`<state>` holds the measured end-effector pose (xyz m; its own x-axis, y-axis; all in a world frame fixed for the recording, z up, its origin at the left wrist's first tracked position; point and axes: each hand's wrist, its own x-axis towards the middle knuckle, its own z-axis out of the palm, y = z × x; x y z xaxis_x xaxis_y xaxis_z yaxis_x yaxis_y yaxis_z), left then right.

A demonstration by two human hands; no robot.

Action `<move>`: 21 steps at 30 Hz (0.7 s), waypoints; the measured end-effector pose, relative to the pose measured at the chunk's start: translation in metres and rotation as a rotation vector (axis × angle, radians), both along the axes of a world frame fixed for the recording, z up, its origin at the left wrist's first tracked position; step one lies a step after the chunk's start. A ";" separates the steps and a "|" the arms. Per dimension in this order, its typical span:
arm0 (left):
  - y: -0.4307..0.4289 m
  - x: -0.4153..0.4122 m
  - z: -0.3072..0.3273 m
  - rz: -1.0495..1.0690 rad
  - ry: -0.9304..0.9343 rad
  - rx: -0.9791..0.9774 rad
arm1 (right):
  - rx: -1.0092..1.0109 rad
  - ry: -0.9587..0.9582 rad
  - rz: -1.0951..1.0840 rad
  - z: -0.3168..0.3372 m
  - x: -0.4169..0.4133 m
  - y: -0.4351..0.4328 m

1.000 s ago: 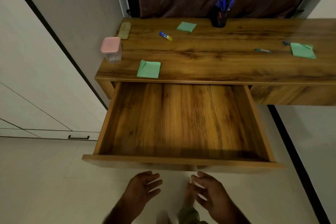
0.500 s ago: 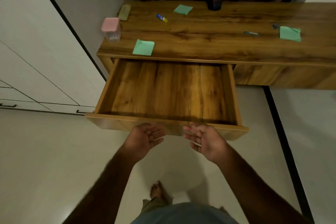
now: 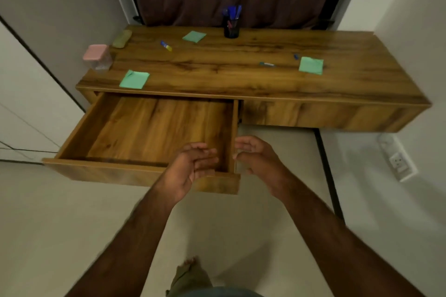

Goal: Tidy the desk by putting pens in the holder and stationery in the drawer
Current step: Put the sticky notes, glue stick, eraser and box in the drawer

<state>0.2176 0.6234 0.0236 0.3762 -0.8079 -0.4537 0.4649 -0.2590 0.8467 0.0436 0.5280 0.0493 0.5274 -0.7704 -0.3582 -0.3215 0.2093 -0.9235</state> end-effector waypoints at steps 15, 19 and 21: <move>-0.205 -0.059 0.018 -0.206 -0.299 -0.075 | -0.241 0.081 -0.108 0.020 -0.058 -0.168; -0.260 -0.060 0.022 -0.259 -0.317 -0.089 | -0.270 0.088 -0.171 0.025 -0.059 -0.207; -0.291 -0.063 0.023 -0.285 -0.315 -0.087 | -0.252 0.105 -0.213 0.025 -0.063 -0.236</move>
<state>0.1546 0.3322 0.0465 0.2416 -0.9297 -0.2779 0.1003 -0.2609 0.9601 -0.0196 0.2924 0.0741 0.3152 -0.9305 -0.1867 -0.3915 0.0517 -0.9187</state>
